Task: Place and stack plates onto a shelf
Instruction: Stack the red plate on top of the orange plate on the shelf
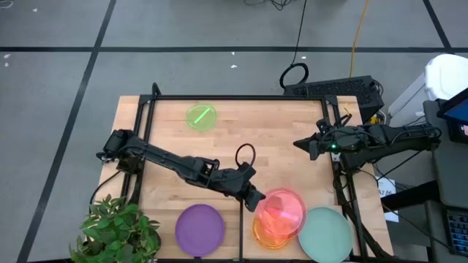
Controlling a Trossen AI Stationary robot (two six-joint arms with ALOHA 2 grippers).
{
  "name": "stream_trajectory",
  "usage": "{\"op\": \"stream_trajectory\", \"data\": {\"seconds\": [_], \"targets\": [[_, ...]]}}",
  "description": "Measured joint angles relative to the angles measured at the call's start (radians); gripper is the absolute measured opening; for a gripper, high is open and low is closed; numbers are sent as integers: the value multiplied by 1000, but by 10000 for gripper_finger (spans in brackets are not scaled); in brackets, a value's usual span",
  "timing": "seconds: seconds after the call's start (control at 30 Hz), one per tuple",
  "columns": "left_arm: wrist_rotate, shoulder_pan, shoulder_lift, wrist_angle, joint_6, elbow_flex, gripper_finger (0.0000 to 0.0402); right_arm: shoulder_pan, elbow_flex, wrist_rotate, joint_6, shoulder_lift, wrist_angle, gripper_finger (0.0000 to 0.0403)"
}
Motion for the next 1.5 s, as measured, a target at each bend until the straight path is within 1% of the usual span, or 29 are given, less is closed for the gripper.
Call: {"op": "stream_trajectory", "data": {"seconds": [0.27,0.5,0.63,0.73,0.93,1.17,1.4,1.5], "targets": [[-11,-24,0,25,-60,0,3,0,0,-6,-79,-5,11,61],[-79,-52,2,52,-127,0,3,0,0,-140,-179,-33,-1,61],[-86,-72,2,52,-129,0,3,0,0,-185,-189,-48,-17,61],[-89,-88,2,46,-137,0,3,0,0,-187,-202,-56,-16,61],[-153,-110,19,-29,-170,1,3,0,0,-187,-213,-60,-16,61],[-159,-110,86,4,-168,0,3,0,0,-186,-212,-60,-16,61],[-164,-107,112,6,-115,0,3,0,-1,-184,-203,-59,-13,61],[-164,-106,115,-6,-94,0,3,0,-24,-184,-199,-59,9,61]]}}
